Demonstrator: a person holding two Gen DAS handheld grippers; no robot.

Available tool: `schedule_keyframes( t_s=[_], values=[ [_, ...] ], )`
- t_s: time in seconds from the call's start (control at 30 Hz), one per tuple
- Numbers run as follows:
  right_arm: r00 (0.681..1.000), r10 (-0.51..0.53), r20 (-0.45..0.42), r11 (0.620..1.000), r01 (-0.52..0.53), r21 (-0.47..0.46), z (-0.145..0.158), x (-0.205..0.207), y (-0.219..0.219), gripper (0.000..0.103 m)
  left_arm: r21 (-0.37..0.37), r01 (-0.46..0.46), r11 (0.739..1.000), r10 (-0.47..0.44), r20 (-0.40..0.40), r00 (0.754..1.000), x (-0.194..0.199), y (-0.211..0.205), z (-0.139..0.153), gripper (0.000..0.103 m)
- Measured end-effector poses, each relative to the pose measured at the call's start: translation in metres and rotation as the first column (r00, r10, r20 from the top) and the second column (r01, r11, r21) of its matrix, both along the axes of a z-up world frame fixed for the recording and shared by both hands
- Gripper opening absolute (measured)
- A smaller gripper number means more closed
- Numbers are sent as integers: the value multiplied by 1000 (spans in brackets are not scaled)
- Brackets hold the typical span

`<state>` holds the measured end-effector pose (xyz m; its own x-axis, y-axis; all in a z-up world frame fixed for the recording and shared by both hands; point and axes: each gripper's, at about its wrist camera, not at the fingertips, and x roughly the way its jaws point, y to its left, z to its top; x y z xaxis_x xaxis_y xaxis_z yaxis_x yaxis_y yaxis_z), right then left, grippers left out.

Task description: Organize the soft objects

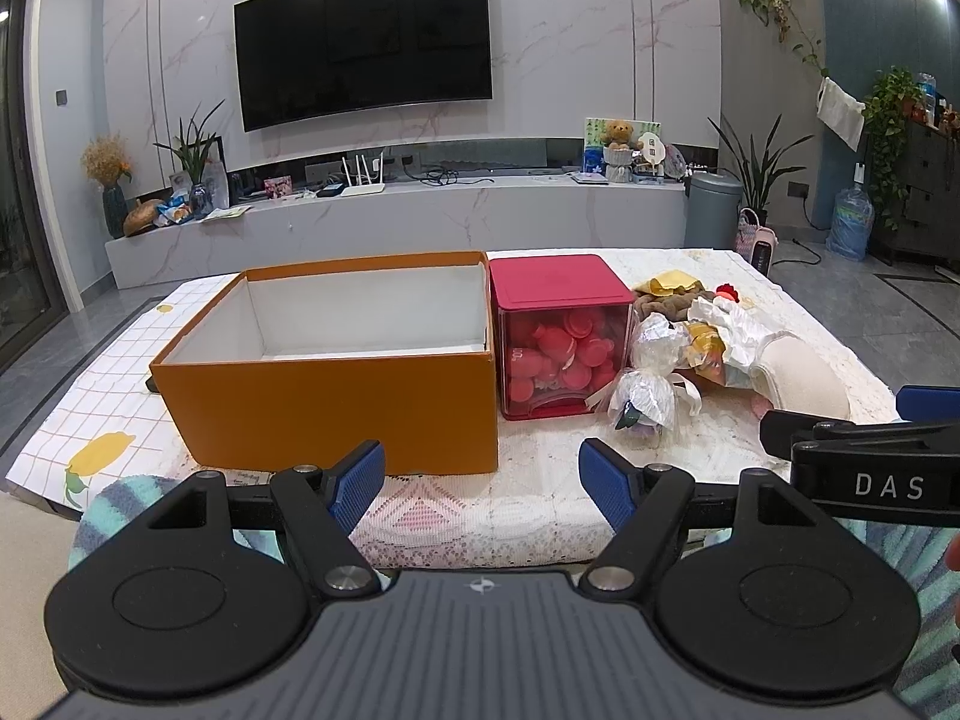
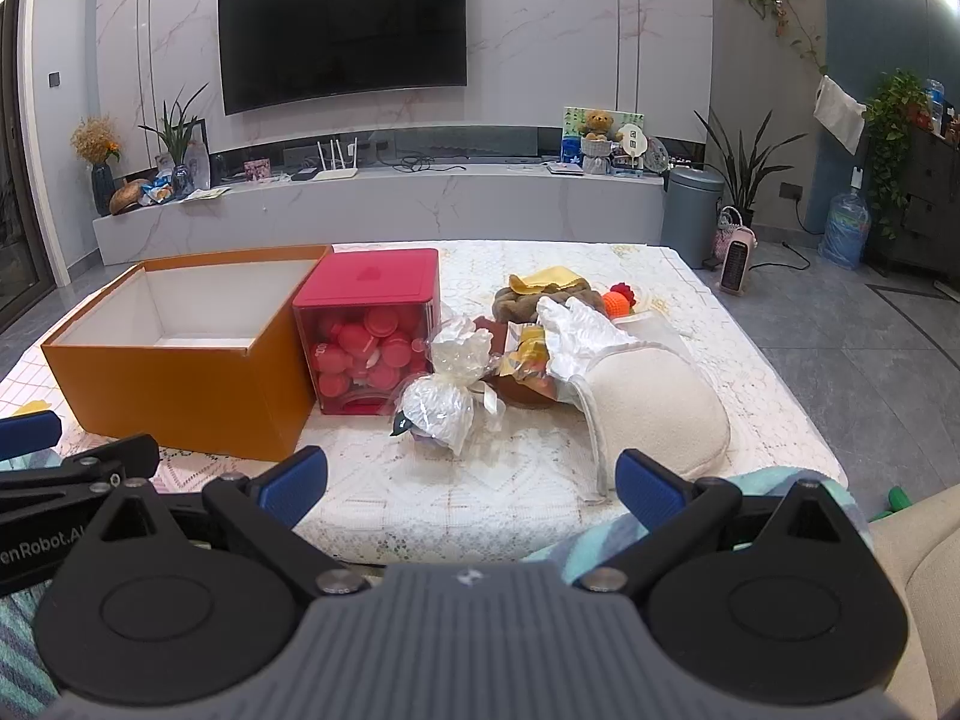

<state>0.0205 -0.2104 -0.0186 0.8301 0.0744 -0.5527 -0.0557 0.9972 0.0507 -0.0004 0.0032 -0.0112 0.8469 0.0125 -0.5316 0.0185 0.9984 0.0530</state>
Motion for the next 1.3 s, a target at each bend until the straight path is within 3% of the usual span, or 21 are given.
schedule_keyframes(
  t_s=[1.3],
  values=[
    [1000,-7,-13,1000,7,-2,-4,3,1,100,-1,0,1000,0,-5,1000,0,0,-1,86]
  ],
)
